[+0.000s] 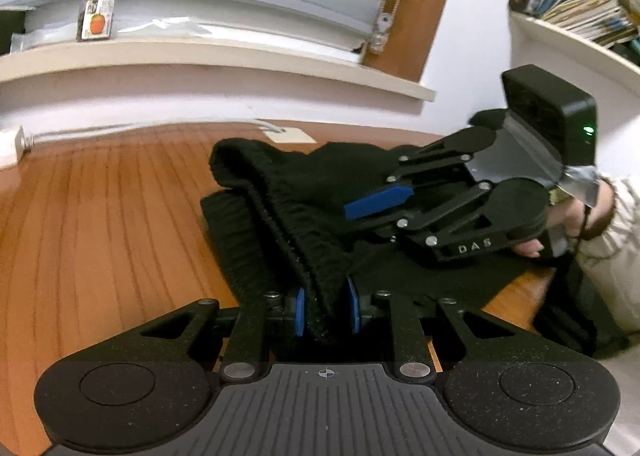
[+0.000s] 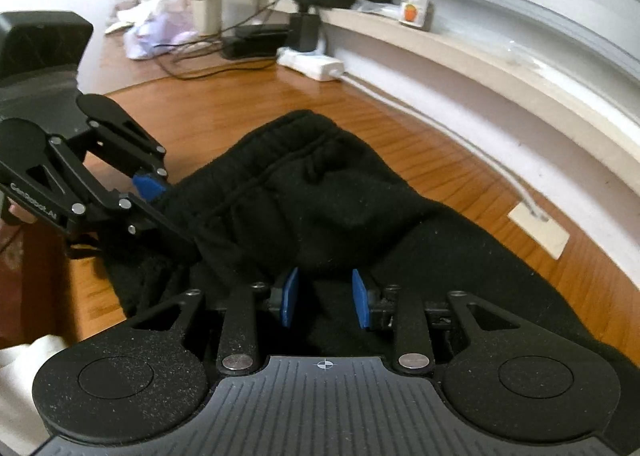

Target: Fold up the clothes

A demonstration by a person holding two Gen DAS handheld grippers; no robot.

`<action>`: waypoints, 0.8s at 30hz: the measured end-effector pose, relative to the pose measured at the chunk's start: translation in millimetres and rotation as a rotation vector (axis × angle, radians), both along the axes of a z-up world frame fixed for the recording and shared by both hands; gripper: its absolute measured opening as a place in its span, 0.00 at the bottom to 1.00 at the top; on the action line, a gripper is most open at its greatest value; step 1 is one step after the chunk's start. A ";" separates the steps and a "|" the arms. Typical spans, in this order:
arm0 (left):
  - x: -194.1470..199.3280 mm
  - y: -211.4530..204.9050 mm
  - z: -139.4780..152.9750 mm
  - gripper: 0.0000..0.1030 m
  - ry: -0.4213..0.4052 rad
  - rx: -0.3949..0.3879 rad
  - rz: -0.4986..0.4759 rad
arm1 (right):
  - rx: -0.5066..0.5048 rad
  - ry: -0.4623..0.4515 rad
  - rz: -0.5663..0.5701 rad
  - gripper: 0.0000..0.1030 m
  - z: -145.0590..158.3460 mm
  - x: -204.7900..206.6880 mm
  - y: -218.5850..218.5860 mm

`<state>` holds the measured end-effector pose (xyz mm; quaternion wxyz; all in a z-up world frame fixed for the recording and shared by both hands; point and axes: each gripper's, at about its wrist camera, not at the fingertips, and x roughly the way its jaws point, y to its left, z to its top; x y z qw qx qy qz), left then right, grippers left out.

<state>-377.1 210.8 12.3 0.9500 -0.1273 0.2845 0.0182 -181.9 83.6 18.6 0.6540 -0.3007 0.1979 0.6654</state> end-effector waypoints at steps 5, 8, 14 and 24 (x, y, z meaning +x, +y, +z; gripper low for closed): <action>43.9 31.3 6.9 0.22 0.049 0.034 0.005 | 0.006 -0.031 -0.072 0.29 -1.4 26.0 27.2; 58.2 46.0 8.4 0.22 0.059 0.021 -0.016 | 0.003 -0.002 -0.115 0.31 -0.3 40.1 35.4; 25.2 33.3 17.1 0.14 0.003 0.004 -0.060 | 0.083 0.103 -0.127 0.36 19.1 48.8 9.5; -2.7 11.3 23.3 0.39 0.015 0.066 -0.015 | 0.048 0.082 -0.095 0.43 9.7 36.6 7.7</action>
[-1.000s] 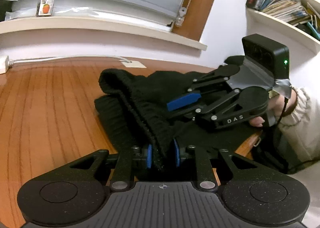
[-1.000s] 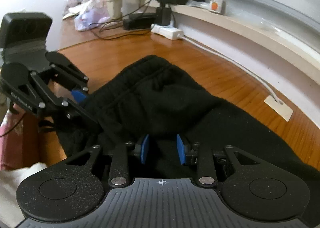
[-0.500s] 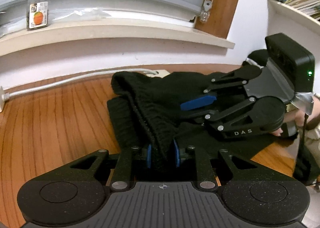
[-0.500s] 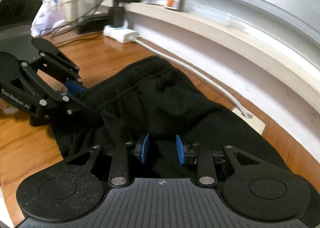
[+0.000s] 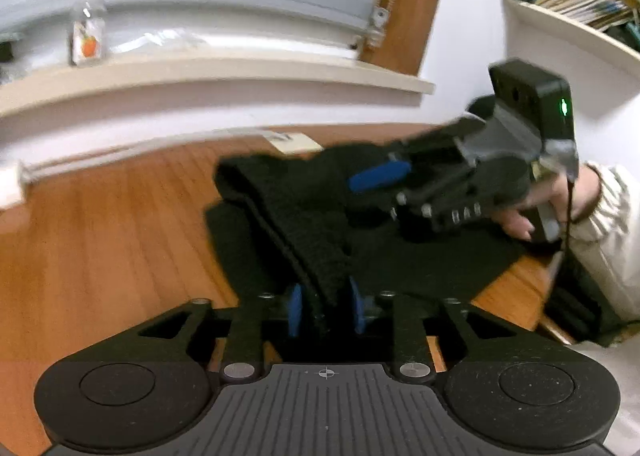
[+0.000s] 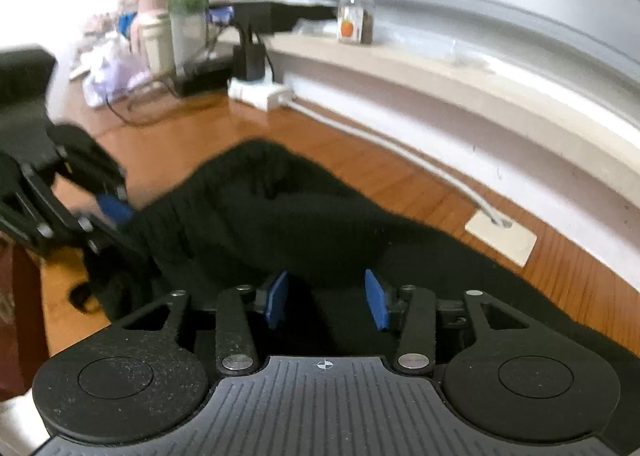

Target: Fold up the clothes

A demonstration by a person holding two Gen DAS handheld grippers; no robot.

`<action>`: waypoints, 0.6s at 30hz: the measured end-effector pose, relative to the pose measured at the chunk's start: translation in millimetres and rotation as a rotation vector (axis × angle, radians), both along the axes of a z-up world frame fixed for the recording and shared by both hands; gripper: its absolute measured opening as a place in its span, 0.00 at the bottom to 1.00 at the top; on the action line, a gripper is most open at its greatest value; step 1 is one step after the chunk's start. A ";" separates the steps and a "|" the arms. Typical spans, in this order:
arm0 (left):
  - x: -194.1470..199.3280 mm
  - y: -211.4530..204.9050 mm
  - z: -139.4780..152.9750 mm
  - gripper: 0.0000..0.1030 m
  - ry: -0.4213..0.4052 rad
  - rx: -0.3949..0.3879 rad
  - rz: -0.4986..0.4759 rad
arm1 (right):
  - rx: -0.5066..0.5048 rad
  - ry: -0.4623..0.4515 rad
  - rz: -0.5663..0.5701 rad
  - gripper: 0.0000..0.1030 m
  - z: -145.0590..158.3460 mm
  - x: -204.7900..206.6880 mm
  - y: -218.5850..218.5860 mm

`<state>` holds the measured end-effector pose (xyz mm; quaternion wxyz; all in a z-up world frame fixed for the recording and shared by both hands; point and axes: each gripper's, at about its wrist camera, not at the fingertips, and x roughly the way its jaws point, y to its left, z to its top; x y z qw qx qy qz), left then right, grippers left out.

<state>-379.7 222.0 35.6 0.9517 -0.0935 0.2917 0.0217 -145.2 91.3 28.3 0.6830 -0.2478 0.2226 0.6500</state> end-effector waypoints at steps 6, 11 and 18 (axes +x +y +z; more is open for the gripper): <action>21.6 -21.1 29.5 0.49 -0.063 0.186 0.097 | 0.014 -0.027 -0.013 0.44 -11.1 -6.6 -1.7; 70.3 -28.3 14.5 0.46 -0.015 0.176 0.049 | 0.059 0.003 -0.019 0.45 -16.0 -2.6 -7.8; 73.1 -11.3 -19.8 0.31 0.049 0.153 0.065 | 0.064 -0.023 -0.002 0.55 -17.0 -8.2 -8.0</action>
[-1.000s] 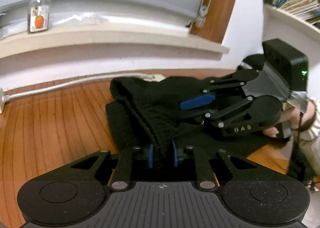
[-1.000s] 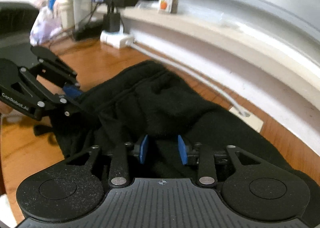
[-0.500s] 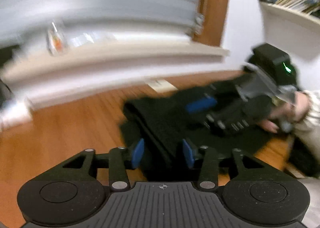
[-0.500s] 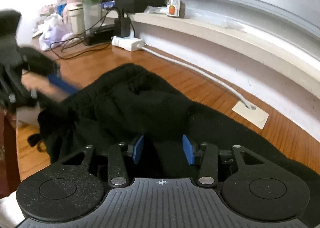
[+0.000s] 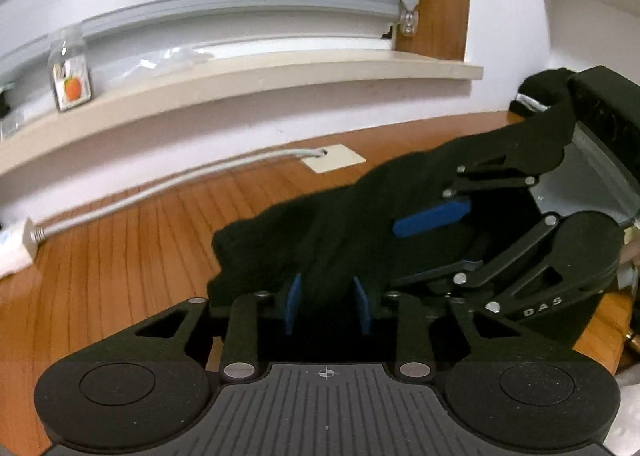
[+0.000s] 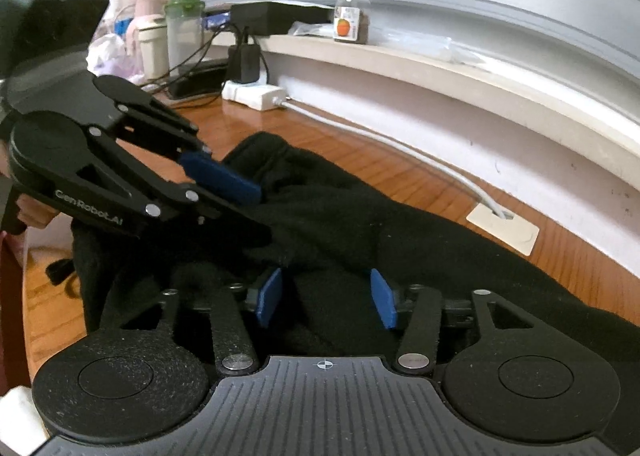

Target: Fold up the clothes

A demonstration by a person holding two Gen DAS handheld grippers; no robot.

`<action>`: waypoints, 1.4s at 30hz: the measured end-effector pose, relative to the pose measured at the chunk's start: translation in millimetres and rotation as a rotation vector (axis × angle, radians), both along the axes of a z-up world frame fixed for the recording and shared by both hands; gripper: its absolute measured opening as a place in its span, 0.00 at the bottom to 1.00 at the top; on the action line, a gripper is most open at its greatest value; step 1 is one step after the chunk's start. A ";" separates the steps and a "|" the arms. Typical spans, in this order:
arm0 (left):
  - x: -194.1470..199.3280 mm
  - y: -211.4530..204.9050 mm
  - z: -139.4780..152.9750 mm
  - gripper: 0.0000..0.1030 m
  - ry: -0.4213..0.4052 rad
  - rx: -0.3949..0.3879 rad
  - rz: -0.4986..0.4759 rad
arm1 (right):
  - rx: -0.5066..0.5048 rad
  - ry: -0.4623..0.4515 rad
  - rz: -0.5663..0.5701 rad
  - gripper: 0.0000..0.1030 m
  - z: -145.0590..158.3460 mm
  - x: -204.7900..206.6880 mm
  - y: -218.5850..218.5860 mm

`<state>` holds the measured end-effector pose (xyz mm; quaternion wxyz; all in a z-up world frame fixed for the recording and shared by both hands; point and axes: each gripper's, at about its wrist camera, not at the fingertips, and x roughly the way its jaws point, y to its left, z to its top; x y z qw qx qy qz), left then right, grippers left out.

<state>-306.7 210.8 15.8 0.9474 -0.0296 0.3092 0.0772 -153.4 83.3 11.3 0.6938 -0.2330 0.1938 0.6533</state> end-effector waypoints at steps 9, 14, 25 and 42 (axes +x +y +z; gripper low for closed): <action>12.7 -20.6 19.9 0.65 -0.073 0.035 0.027 | 0.106 0.033 -0.031 0.79 24.8 24.9 -51.0; 46.2 -53.4 37.6 0.74 -0.161 0.029 -0.042 | 0.183 -0.044 -0.198 0.94 48.4 79.2 -165.8; 162.5 -78.5 10.1 0.79 -0.148 -0.023 -0.149 | 0.282 -0.085 -1.052 0.46 68.0 263.3 -498.8; 178.2 -67.4 -8.8 0.84 -0.056 -0.075 -0.148 | 0.549 0.098 -1.440 0.45 75.0 417.2 -643.1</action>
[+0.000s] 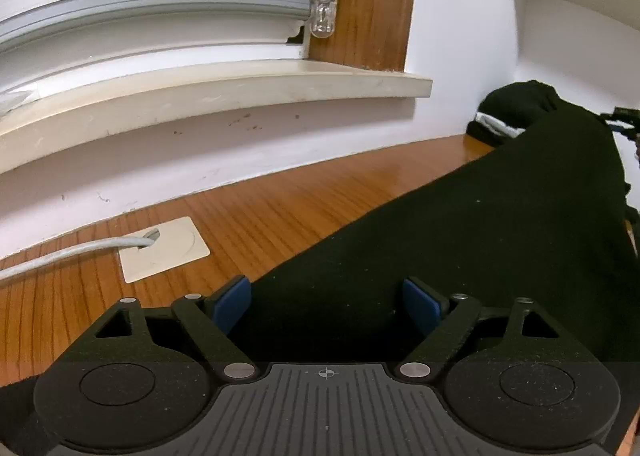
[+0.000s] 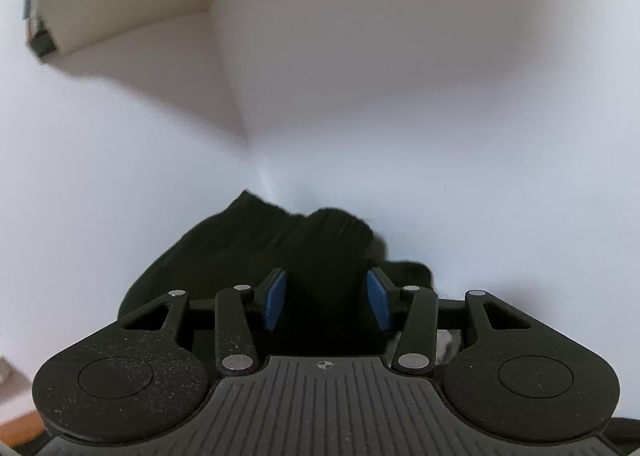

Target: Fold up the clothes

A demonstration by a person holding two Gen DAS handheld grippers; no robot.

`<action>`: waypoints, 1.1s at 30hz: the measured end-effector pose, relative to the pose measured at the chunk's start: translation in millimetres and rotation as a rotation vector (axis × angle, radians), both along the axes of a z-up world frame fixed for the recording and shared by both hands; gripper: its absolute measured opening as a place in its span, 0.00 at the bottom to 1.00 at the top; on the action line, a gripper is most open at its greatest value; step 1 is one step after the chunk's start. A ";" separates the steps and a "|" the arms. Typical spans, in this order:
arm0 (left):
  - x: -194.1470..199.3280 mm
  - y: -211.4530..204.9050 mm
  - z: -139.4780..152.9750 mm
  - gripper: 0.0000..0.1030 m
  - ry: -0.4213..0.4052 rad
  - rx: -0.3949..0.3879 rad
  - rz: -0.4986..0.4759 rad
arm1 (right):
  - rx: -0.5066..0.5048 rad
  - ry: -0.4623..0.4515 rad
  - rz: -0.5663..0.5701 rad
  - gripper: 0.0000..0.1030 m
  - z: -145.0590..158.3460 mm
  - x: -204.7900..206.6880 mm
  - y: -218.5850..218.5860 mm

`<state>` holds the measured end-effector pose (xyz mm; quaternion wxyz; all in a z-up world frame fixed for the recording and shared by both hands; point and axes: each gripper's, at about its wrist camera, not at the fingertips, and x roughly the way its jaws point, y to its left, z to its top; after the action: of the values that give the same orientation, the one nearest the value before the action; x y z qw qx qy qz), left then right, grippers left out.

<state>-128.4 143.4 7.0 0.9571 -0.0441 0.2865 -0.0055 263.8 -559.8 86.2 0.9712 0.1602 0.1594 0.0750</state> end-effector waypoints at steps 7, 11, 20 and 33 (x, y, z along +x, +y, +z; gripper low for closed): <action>0.7 0.7 -0.3 0.86 0.006 -0.003 -0.004 | -0.029 0.052 -0.005 0.36 11.6 14.0 4.7; 1.4 1.0 -0.1 0.86 0.005 -0.004 -0.006 | -0.027 0.036 0.020 0.06 21.7 9.1 9.5; 2.2 1.1 -0.1 0.88 0.007 -0.008 -0.010 | -0.083 -0.031 0.152 0.05 74.1 -25.6 44.5; -3.0 2.4 1.8 0.89 -0.021 -0.024 -0.008 | -0.206 -0.146 0.436 0.05 157.8 -113.3 178.4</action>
<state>-131.5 145.8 8.8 0.9594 -0.0545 0.2763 -0.0135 150.5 -381.4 244.0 0.9523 0.0165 0.1263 0.2774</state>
